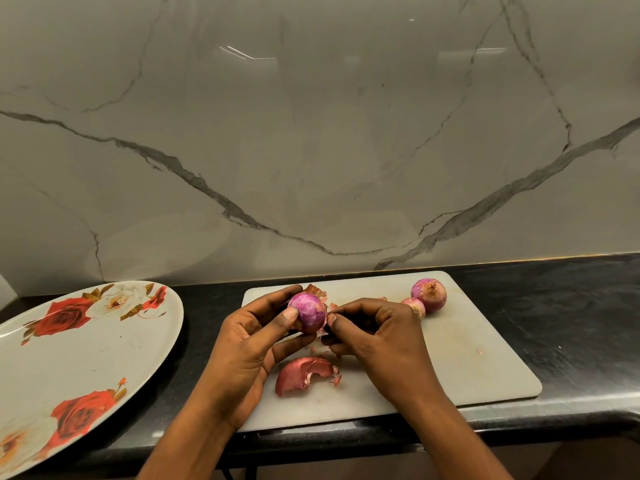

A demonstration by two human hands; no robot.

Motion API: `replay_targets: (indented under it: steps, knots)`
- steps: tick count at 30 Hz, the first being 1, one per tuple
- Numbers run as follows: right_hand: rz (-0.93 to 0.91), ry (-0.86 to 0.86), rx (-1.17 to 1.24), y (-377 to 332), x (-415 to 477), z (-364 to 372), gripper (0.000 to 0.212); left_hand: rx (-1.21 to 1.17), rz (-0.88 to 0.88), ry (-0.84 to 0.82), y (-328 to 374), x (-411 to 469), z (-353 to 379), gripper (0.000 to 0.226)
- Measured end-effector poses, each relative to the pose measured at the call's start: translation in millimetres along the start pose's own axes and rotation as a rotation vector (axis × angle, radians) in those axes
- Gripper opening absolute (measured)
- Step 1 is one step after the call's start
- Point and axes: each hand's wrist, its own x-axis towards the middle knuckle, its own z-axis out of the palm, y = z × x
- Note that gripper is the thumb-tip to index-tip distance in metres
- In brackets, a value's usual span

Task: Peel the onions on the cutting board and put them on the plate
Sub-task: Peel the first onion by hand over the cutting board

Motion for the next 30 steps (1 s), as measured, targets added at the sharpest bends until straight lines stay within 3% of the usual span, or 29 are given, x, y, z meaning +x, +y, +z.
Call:
replay_targets:
  steps: [7, 15, 21, 30]
  knots:
    - [0.041, 0.088, -0.005, 3.8, 0.9, -1.1, 0.008, -0.060, -0.018, -0.003, 1.3, 0.7, -0.1, 0.042]
    - [-0.007, 0.065, -0.074, 4.4, -0.4, 0.2, 0.032, -0.046, -0.012, -0.027, 0.4, 0.5, -0.4, 0.043]
    - [-0.046, -0.003, -0.052, 1.8, -1.3, 0.7, 0.013, 0.092, 0.023, -0.022, -2.3, -0.1, -0.1, 0.039]
    - [-0.018, -0.029, -0.025, 1.8, 2.2, -2.6, 0.009, 0.122, 0.001, -0.049, -3.0, 0.5, -3.3, 0.040]
